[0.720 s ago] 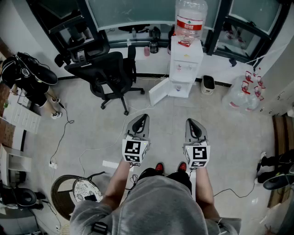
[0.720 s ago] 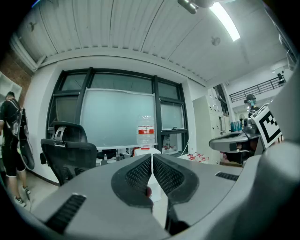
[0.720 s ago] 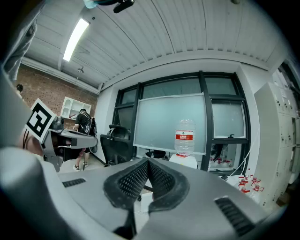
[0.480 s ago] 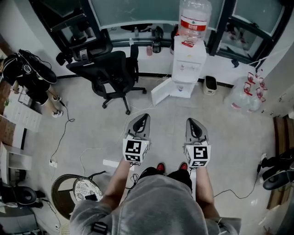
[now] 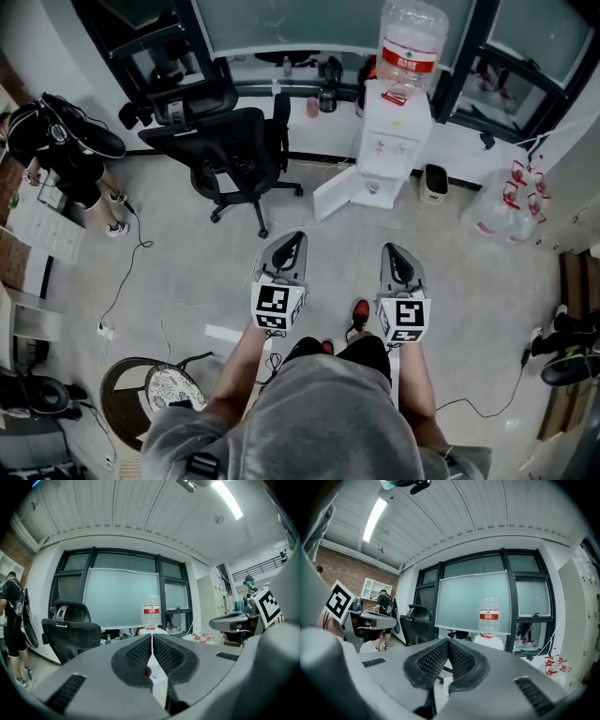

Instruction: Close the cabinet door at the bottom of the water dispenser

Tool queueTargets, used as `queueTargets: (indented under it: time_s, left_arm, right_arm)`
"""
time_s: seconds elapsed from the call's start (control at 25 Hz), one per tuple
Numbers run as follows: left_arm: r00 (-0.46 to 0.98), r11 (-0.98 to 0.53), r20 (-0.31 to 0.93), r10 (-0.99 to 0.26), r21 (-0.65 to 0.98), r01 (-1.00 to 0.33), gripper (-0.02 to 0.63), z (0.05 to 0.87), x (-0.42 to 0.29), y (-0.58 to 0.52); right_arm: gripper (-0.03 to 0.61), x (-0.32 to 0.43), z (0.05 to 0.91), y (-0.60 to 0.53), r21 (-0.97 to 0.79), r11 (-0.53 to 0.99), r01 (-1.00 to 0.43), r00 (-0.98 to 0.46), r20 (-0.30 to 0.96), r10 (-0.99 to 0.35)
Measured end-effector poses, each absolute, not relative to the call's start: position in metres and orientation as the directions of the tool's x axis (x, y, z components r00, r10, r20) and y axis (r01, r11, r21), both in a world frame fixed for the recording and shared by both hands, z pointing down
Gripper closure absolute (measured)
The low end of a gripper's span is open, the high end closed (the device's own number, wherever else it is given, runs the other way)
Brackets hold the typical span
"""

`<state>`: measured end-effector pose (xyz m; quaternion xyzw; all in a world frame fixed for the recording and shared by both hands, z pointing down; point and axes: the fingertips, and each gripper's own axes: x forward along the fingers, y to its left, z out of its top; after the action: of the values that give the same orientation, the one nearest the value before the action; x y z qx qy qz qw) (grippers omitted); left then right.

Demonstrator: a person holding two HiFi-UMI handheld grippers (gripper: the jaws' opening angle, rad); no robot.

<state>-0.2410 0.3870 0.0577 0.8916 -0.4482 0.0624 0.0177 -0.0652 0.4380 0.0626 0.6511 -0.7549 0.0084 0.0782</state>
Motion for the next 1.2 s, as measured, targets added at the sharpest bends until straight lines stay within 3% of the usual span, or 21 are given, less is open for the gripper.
queueTargets:
  time_s: [0.64,1.2]
  left_arm:
    - [0.548,-0.558,0.157,-0.822,-0.029,-0.829,0.583,0.065,-0.181,0.227]
    - [0.436,-0.449,0.243,-0.867,0.003,-0.894,0.583,0.098,-0.148,0.092]
  right_arm:
    - [0.563,-0.004,0.076,0.265,0.043,0.201,-0.979,-0.194,0.132,-0.972]
    - [0.563,0.020,0.116,0.104,-0.026,0.349,-0.937,-0.346,0.218,-0.913]
